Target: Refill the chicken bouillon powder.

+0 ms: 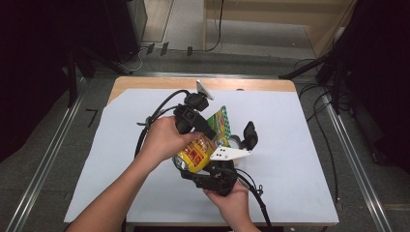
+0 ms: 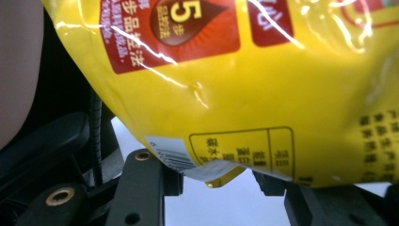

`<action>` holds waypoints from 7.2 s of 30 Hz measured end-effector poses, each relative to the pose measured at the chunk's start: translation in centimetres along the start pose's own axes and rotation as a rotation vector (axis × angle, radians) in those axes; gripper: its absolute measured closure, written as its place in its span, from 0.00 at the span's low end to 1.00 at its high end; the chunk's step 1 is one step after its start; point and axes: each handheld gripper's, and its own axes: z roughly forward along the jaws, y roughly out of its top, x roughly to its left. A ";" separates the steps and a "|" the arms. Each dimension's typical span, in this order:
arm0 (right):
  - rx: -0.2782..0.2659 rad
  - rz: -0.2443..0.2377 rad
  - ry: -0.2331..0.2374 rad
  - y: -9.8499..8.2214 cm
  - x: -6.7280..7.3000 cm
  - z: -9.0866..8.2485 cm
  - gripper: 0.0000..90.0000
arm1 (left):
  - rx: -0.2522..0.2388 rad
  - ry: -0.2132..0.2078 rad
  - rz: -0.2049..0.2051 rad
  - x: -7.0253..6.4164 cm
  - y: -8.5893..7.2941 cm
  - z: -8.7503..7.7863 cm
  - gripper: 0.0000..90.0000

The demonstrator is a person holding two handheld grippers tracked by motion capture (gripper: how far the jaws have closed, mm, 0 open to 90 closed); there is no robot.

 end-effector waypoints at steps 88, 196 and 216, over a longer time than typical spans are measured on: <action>-0.042 0.011 -0.064 2.0 0.4 -2.4 0.63 | 0.097 0.003 -0.036 -0.6 3.4 0.9 0.94; -0.017 -0.069 -0.129 2.3 0.8 -2.3 0.69 | 0.090 0.035 -0.002 -1.7 4.0 0.8 0.91; -0.019 -0.068 -0.122 2.3 1.0 -2.2 0.69 | 0.087 0.021 0.018 -1.6 3.9 0.8 0.92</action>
